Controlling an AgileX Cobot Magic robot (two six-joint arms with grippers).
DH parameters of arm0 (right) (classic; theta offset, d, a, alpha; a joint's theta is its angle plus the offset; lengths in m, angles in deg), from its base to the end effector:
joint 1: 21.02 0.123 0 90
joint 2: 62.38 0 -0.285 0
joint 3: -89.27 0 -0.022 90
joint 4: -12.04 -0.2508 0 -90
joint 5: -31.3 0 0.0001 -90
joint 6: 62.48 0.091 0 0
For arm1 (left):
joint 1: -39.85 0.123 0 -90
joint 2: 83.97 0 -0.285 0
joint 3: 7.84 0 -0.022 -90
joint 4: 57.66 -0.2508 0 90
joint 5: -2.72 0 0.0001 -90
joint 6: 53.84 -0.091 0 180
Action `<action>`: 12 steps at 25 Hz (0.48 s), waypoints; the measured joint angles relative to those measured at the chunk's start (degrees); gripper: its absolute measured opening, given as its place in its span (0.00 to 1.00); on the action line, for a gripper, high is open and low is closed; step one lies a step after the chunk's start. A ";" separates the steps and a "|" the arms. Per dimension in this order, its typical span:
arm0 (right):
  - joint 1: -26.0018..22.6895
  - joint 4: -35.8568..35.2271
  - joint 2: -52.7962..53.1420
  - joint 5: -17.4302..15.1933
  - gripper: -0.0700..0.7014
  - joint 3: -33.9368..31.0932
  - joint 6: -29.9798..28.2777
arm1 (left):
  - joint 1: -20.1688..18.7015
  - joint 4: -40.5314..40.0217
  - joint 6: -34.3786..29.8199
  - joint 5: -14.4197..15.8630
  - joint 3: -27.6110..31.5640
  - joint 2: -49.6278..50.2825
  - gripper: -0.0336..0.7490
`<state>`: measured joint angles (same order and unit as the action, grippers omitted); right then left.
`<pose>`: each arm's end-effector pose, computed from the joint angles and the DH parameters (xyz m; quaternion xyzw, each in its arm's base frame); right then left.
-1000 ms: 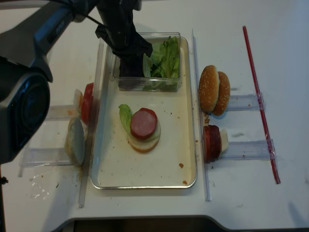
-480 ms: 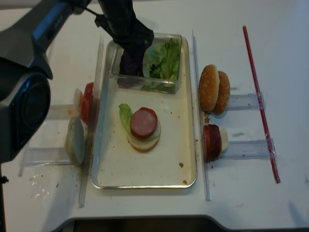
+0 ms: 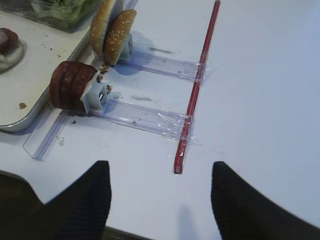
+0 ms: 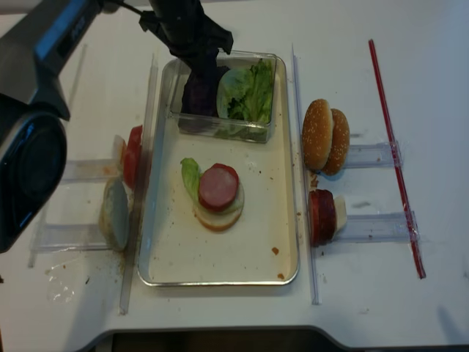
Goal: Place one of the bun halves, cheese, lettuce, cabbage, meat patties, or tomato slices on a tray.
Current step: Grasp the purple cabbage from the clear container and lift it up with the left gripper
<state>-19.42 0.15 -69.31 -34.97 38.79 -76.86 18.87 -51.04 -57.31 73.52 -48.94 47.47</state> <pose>-0.0092 0.0169 0.2620 -0.1298 0.8673 0.0504 0.4780 0.4342 -0.1771 0.2716 0.1990 0.9646 -0.0811 0.1530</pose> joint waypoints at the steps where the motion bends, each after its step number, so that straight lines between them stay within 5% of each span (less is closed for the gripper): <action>1: 0.00 0.00 0.00 0.00 0.68 0.00 0.00 | 0.00 0.00 0.09 0.00 0.00 -0.46 0.06; 12: 0.00 0.00 0.00 0.00 0.68 0.00 0.00 | -1.49 -0.21 1.56 0.41 0.00 -5.64 0.06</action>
<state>-19.42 0.15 -69.31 -34.97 38.79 -76.86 17.38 -51.25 -55.75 73.93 -48.94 41.83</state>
